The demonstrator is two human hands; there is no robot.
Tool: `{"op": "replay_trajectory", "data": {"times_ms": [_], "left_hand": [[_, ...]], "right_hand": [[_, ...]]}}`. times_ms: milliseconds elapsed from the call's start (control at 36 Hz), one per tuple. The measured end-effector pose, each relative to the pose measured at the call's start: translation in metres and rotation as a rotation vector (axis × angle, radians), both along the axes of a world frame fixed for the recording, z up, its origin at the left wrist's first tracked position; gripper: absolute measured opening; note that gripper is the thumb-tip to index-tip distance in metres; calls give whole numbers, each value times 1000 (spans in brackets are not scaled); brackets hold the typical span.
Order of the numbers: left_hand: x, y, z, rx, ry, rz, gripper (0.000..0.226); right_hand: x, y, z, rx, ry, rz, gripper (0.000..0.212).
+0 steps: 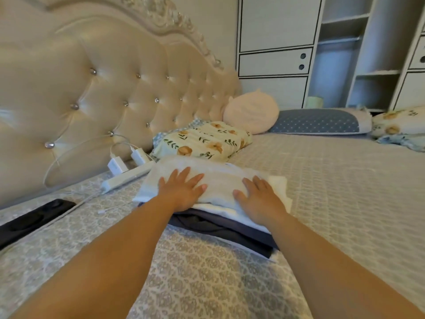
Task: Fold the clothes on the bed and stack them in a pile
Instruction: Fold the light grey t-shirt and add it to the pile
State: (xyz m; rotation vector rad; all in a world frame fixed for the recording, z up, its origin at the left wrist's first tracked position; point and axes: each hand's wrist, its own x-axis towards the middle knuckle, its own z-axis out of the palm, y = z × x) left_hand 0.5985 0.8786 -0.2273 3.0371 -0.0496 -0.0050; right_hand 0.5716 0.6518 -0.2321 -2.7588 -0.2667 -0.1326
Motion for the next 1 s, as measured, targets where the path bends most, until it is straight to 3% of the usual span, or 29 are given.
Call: {"op": "replay_trajectory", "data": {"times_ms": [111,194,250,417,667,833,917,1000], "left_hand": [[-52,-40,-7,13,-27,-26,64],[-103,-88,-17,-105,-108,-77,66],[-141,-122,-27,-62,-127,-150,65],[-263,-243,-56,-134,-76,-379,65],[-394,-453,-58,-572,132,-577,67],[-467,-581,-63,-466,66,-815,69],[-490,-633,-58,-441,55,-891,68],[-495,-685,-38,-452,-60,-964,62]], "right_hand": [[-51,-36,-22,69,6,20,62],[-110,-71,-48,11,-21,-55,61],[-156,-92,-57,69,-31,-135,57],[-291,-174,-52,163,-113,-334,51],[-473,-355,-50,-54,-255,-732,43],[-553,-449,-42,-198,-331,-938,55],[-578,-481,-36,-331,-380,-922,61],[-587,-522,-15,-411,-525,-906,49]]}}
